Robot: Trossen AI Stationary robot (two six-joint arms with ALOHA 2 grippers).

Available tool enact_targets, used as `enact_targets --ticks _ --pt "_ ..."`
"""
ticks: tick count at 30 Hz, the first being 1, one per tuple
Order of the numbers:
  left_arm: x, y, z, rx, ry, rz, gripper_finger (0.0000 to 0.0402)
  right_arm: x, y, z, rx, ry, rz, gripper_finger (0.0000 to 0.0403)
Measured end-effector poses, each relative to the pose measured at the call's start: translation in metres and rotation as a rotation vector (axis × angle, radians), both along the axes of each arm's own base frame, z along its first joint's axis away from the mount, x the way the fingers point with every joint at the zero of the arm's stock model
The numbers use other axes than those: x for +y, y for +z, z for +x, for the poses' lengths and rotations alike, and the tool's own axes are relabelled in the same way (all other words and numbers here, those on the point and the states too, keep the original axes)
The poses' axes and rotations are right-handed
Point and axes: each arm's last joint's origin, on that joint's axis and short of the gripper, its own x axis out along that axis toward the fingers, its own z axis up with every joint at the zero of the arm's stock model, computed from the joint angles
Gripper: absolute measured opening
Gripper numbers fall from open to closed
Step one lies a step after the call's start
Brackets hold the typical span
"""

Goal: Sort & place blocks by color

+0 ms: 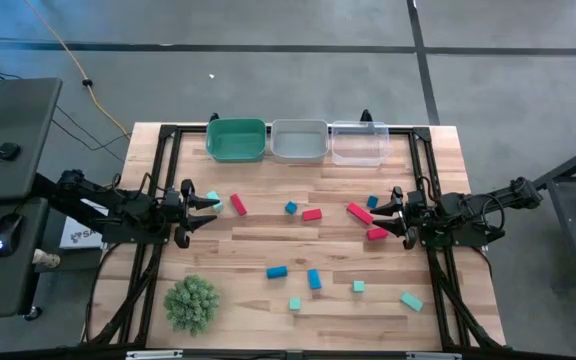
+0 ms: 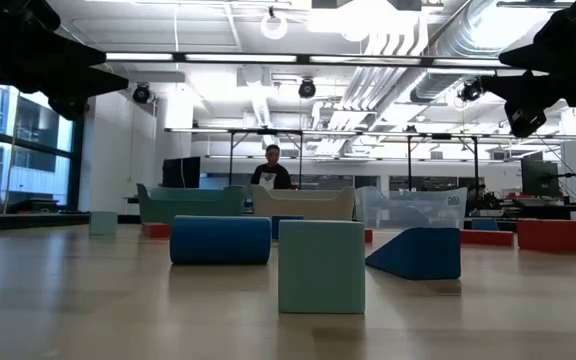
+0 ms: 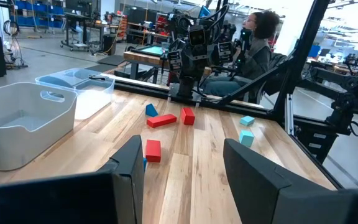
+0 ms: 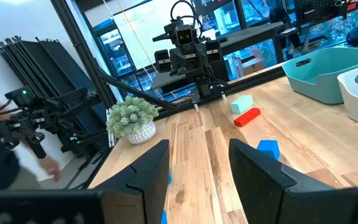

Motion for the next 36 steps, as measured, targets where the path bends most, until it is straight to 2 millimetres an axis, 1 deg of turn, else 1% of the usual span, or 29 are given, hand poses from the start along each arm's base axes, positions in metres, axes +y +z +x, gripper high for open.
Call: enact_targets --ticks 28,33,36 --pt "0.0 -0.0001 0.0 0.0 0.0 0.0 0.0147 0.0 0.0 0.0 0.0 0.0 0.002 0.0158" --pt "0.0 0.0 0.0 0.0 0.0 0.0 0.0147 -0.0009 0.0007 0.0 -0.004 -0.025 0.133 0.0158" --pt "0.0 0.0001 0.0 0.0 0.0 0.0 0.0147 -0.0009 0.0008 0.0 -0.005 -0.026 0.153 0.0158"
